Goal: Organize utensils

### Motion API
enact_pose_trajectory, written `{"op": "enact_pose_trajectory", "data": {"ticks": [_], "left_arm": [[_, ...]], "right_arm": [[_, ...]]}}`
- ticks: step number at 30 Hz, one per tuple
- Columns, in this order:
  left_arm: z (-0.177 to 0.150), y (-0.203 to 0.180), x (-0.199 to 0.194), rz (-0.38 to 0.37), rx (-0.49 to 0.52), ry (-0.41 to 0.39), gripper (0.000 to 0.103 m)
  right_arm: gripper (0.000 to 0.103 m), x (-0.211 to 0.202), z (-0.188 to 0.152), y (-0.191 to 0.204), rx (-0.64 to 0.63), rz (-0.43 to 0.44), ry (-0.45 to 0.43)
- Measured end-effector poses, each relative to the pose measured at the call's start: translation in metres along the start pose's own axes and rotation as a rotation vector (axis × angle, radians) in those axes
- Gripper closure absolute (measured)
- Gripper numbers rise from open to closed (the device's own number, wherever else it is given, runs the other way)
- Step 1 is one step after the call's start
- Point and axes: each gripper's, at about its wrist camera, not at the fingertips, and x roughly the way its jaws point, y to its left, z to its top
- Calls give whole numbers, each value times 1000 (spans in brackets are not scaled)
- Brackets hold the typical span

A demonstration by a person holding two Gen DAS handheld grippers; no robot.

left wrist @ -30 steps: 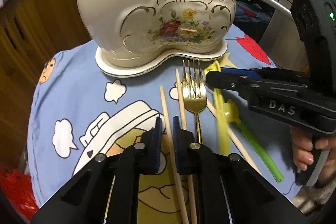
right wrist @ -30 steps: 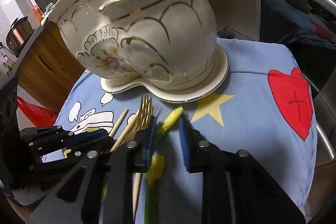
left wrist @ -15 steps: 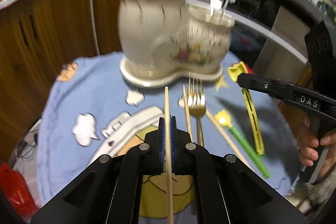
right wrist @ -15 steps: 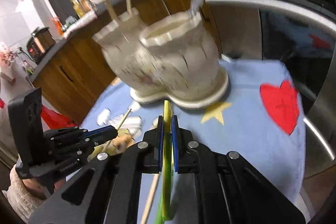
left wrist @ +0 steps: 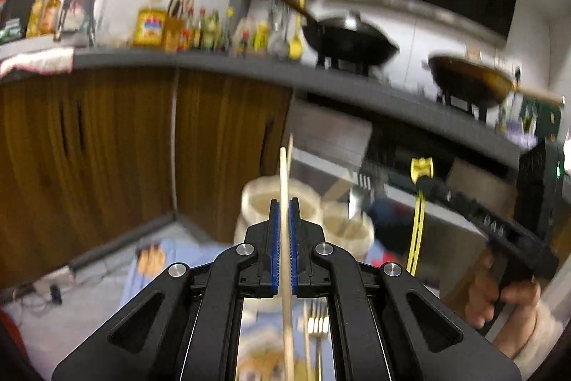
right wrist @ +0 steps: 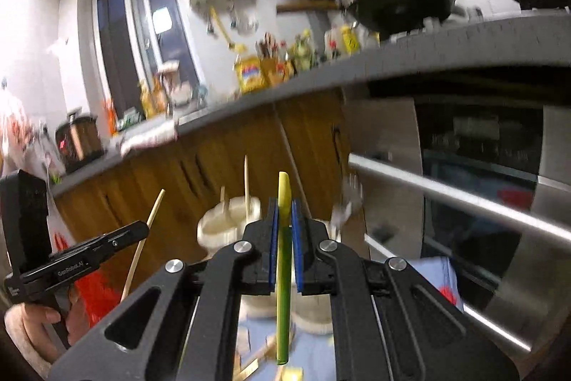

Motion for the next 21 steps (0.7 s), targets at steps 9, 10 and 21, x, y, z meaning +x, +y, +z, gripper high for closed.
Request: {"op": "enact_pose_trajectory", "data": {"ticks": [9,10,21], "left_arm": [[56,-9,56,93,-5,-203,98],[59,-10,60,98,-6,-228,98],[47,-10,105,198,34,-277,98]], "right_arm": [[96,33,14,-13,-5,-67,-160],[96,38,11,-14,1,-63,-158],[96,77,-12,-22,-27,-31,-61]]}}
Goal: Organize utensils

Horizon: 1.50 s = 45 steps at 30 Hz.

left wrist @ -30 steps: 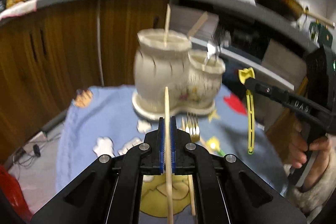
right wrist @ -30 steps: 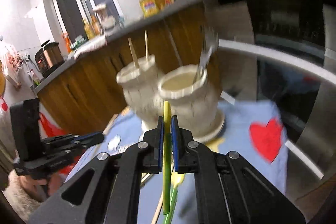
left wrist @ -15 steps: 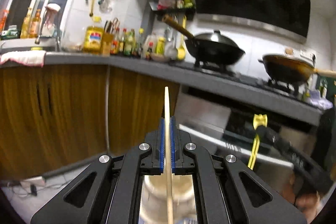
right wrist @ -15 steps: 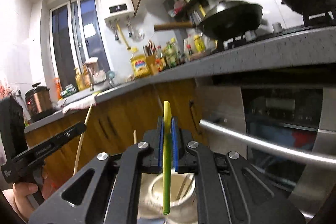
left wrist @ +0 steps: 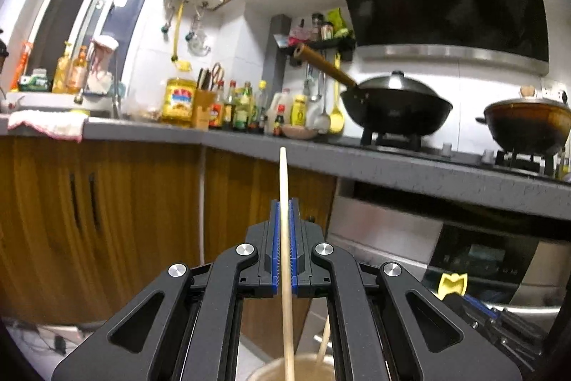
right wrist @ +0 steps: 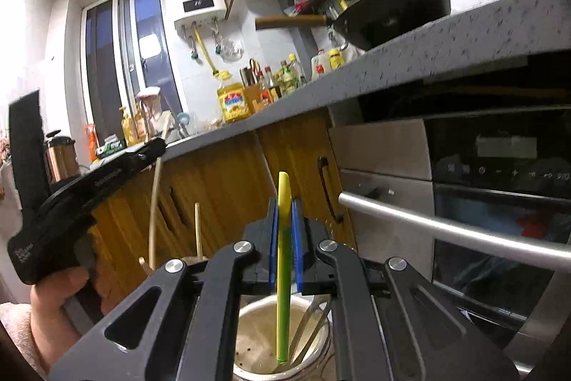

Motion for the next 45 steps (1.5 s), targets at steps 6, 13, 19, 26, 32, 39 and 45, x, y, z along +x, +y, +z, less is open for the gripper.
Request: {"op": "enact_pose_trajectory", "data": {"ticks": [6,13,19,26,32,39,45], "left_arm": [[-20,11,-24,-22,13,55,98],[-37,16,-54,-18,32,161,98],[-46,16,-63,-24,48,234,98],[-42,16,-72,-26,54,273,64],[-35,18,-94,-48,42,252,11],[-45,21,-113,-56,30,293,5],[-68,24,-123,-42,40,366,5]], "right_arm": [[96,-5,-11,5,-37,19,56],[96,-9,-21,3,-15,23,131],[94,-16,-25,5,-14,35,154],[53,-35,-22,3,10,57,125],[32,-57,-18,-4,35,50,113],[5,-76,-41,-22,34,-13,158],[5,-86,-56,-33,64,-50,208]]}}
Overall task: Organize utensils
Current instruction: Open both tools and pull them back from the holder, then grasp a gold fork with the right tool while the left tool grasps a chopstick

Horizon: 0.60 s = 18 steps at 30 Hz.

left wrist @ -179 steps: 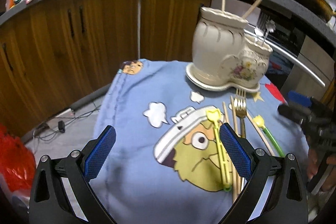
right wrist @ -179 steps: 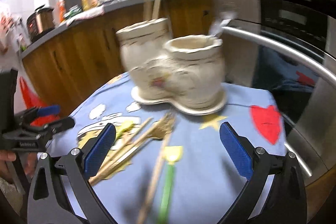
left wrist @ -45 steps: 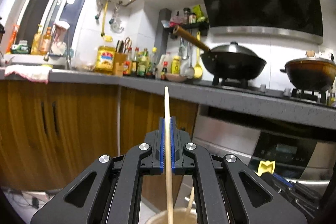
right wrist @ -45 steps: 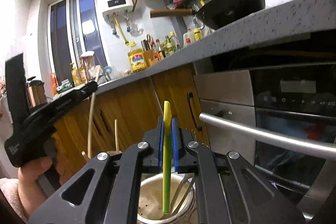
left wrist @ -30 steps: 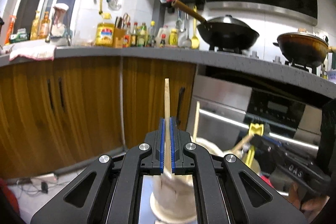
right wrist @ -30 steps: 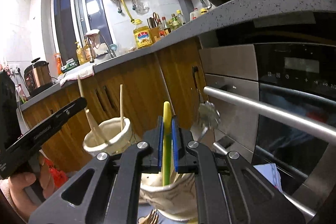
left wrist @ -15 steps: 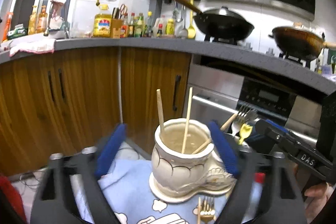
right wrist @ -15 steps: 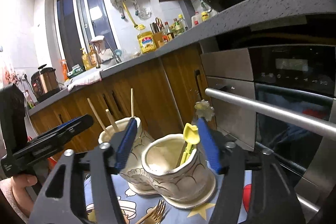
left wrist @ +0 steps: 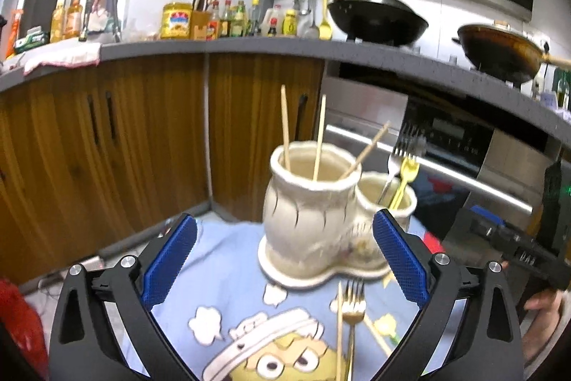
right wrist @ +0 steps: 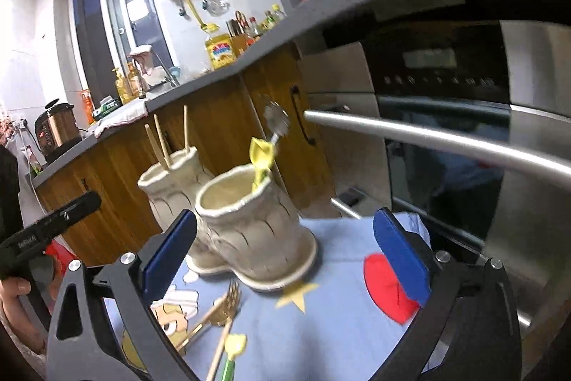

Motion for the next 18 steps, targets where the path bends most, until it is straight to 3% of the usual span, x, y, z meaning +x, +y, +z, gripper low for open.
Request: {"op": "enact_pose_trajectory", "data": {"ticks": [7,18], "left_arm": [[-33,0,-2,-4,27,105,5],[-66,10,-7,-26,6,198,5]], "right_arm": [[5,-2,-18,-4,38,-12,73],[5,24,-44,41,-120,-31,251]]}}
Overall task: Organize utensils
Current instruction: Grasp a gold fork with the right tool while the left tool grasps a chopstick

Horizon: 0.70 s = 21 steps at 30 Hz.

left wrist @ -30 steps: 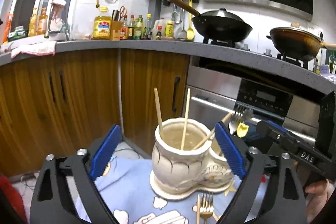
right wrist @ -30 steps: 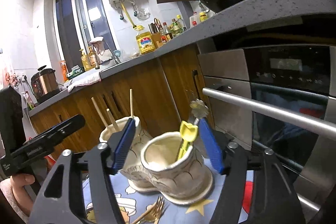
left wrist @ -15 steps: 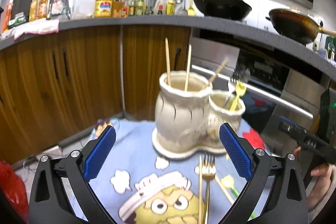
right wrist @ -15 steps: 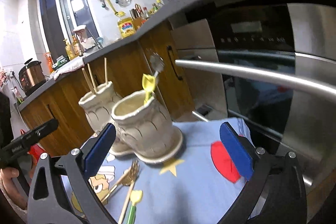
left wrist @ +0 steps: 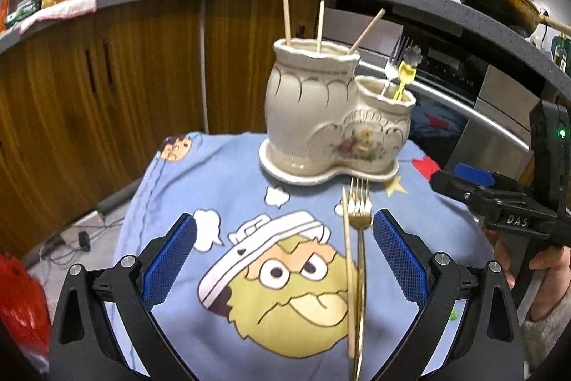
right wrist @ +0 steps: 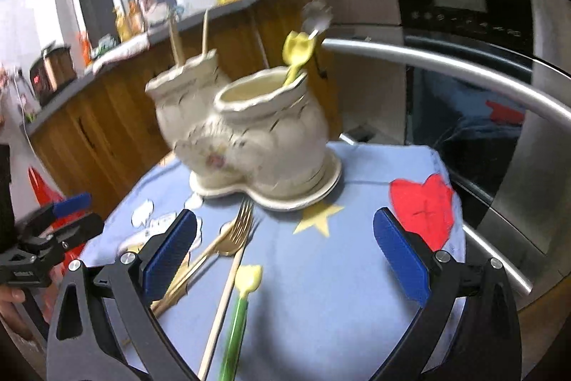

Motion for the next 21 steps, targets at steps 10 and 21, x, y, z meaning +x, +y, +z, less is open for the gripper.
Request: {"op": "enact_pose_trajectory", "data": {"ticks": [10,21], "left_arm": [[-9,8,11,-4,-4,29,5],[-13,12,16,-15,-4,44,5]], "right_arm": [[5,35,-4,22,-82,-28,136],[65,72,1,35,-133,19,244]]}}
